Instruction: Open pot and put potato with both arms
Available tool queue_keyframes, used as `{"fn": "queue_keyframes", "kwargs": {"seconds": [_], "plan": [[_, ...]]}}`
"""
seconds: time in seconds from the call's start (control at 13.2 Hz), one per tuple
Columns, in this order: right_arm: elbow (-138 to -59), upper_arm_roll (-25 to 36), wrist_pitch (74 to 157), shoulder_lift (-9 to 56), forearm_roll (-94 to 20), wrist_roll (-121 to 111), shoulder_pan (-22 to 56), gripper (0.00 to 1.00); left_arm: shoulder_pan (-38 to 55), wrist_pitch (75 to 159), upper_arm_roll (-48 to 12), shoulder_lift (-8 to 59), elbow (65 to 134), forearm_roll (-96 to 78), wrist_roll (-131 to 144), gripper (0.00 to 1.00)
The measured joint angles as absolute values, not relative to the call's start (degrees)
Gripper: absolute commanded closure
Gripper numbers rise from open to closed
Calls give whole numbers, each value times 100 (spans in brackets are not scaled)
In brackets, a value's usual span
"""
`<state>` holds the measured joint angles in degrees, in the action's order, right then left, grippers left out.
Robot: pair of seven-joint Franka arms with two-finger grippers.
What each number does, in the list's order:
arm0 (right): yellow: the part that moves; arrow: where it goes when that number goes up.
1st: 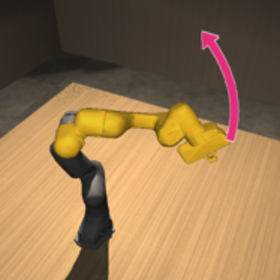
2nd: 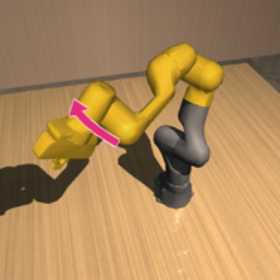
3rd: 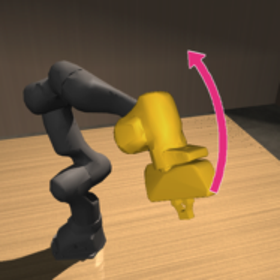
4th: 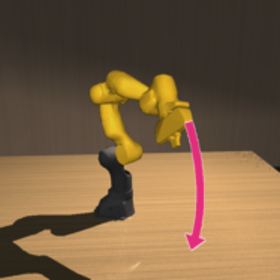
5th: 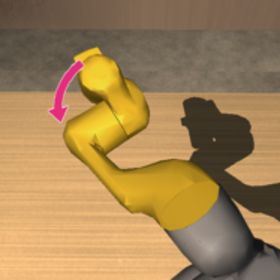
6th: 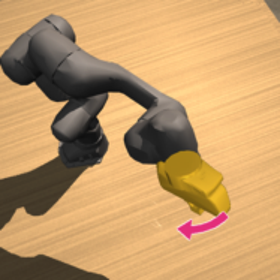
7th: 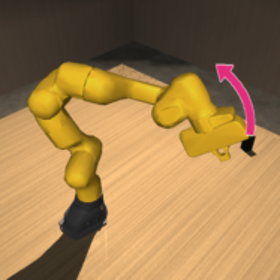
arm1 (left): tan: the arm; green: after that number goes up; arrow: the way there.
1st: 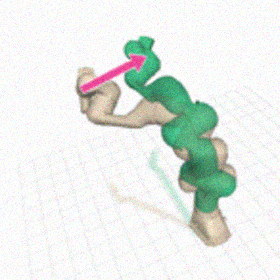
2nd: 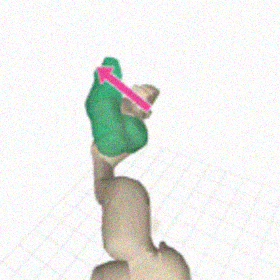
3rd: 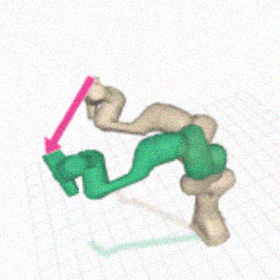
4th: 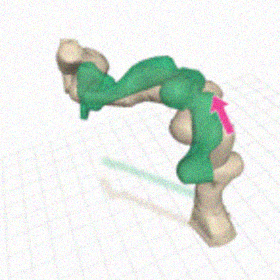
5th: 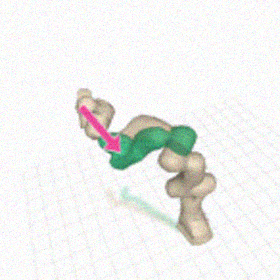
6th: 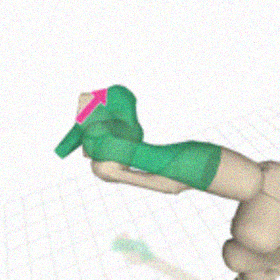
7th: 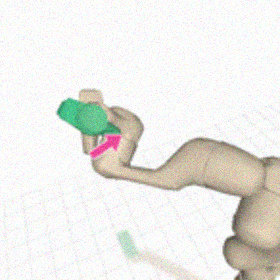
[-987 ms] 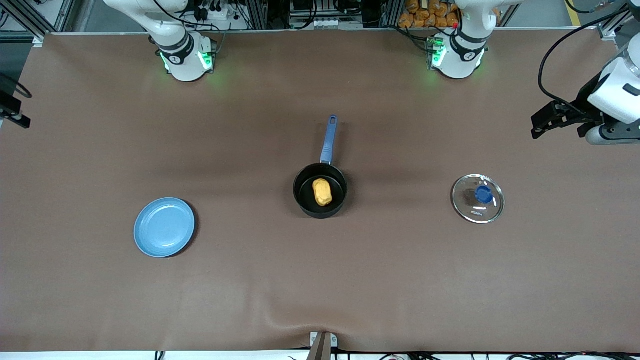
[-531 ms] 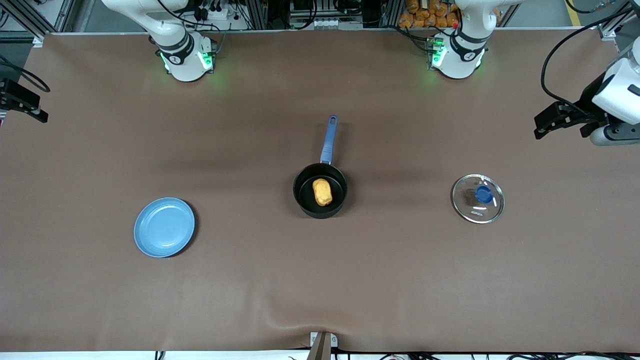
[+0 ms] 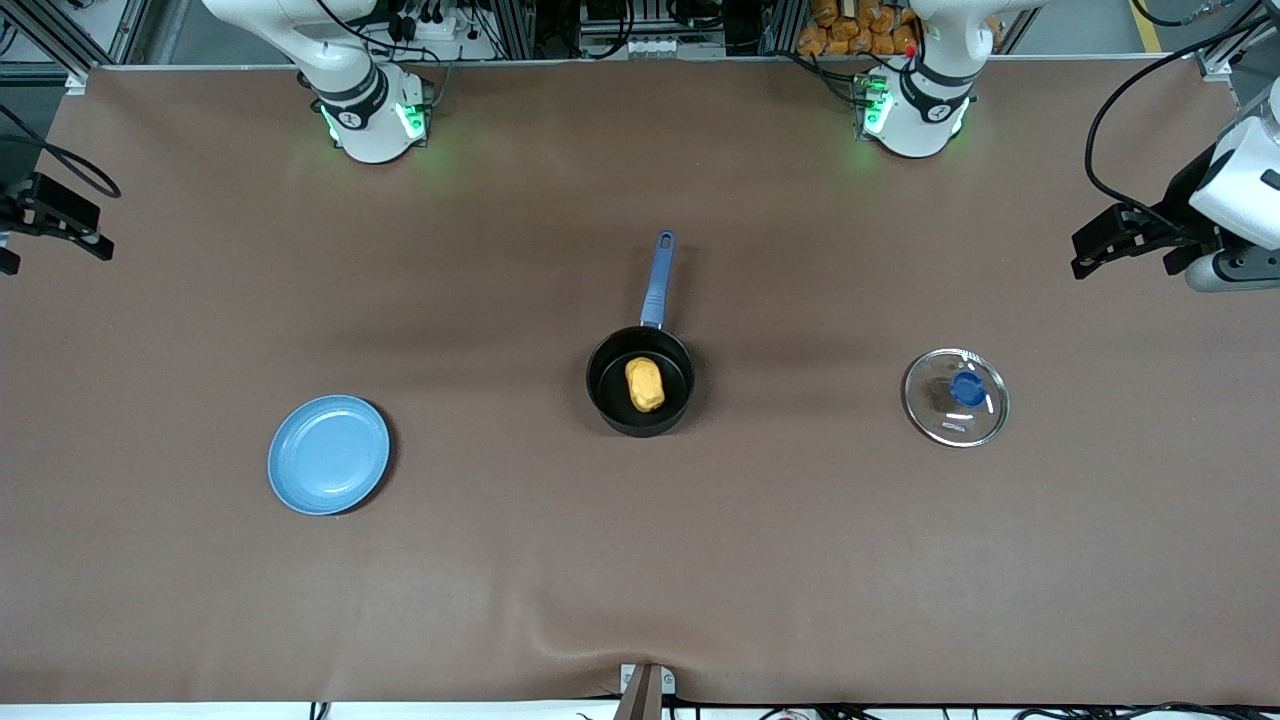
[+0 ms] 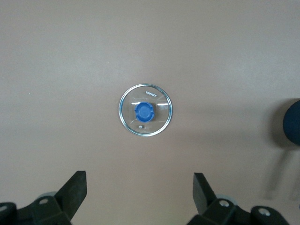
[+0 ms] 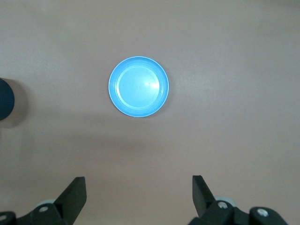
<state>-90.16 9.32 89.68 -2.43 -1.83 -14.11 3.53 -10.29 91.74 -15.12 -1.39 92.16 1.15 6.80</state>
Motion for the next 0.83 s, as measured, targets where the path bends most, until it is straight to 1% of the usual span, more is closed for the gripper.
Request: {"fn": "queue_keyframes", "kwargs": {"seconds": [0.83], "plan": [[-9150, 932, 9262, -74, -184, -1409, 514, 0, -1035, 9141, -1512, -140, 9168, 115, 680, 0]]}}
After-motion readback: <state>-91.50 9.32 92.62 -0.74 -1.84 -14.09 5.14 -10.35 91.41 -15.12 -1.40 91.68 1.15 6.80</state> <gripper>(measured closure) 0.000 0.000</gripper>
